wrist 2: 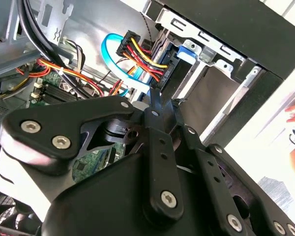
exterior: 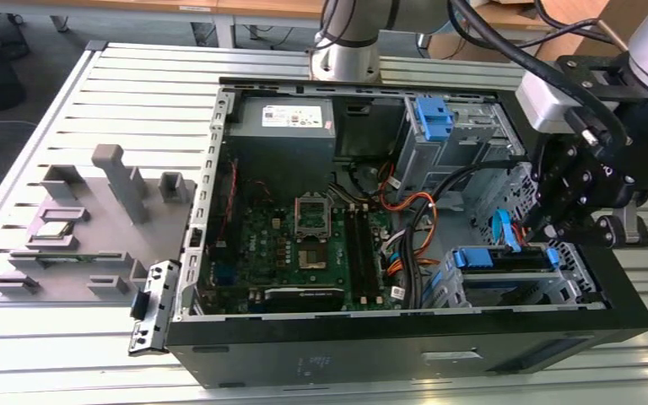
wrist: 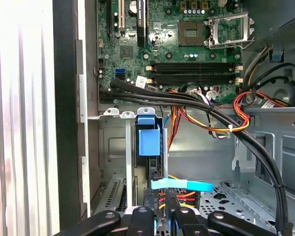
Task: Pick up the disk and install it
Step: 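Insert the second disk wire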
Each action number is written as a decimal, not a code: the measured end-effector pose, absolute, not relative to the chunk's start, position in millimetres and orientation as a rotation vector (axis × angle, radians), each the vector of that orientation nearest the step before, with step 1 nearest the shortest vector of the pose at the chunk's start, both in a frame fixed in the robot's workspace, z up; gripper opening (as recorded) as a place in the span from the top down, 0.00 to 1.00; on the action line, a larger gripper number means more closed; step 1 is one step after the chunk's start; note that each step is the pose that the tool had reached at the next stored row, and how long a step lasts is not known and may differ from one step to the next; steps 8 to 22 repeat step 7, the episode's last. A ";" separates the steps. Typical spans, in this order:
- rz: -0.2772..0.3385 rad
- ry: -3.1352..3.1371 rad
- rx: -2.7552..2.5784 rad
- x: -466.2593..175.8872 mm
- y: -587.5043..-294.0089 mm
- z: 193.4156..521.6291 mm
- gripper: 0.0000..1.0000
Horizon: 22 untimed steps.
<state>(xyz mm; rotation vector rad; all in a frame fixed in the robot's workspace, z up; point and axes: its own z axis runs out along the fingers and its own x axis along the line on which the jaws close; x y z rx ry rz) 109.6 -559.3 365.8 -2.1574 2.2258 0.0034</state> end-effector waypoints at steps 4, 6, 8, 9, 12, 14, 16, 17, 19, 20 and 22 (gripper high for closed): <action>0.004 2.226 -2.157 109.7 -559.3 366.2 0.76; 0.004 2.226 -2.157 109.7 -559.3 366.5 0.76; 0.004 2.226 -2.157 109.7 -559.3 366.5 0.76; 0.004 2.226 -2.157 109.7 -559.3 366.5 0.76; 0.004 2.226 -2.157 109.7 -559.3 366.5 0.76; 0.004 2.226 -2.157 109.7 -559.3 366.5 0.76; 0.004 2.226 -2.157 109.7 -559.3 366.5 0.76; 0.004 2.226 -2.157 109.7 -559.3 366.5 0.76; 0.004 2.226 -2.157 109.7 -559.3 366.5 0.76; 0.004 2.226 -2.157 109.7 -559.3 366.5 0.76; 0.004 2.226 -2.157 109.7 -559.3 366.5 0.76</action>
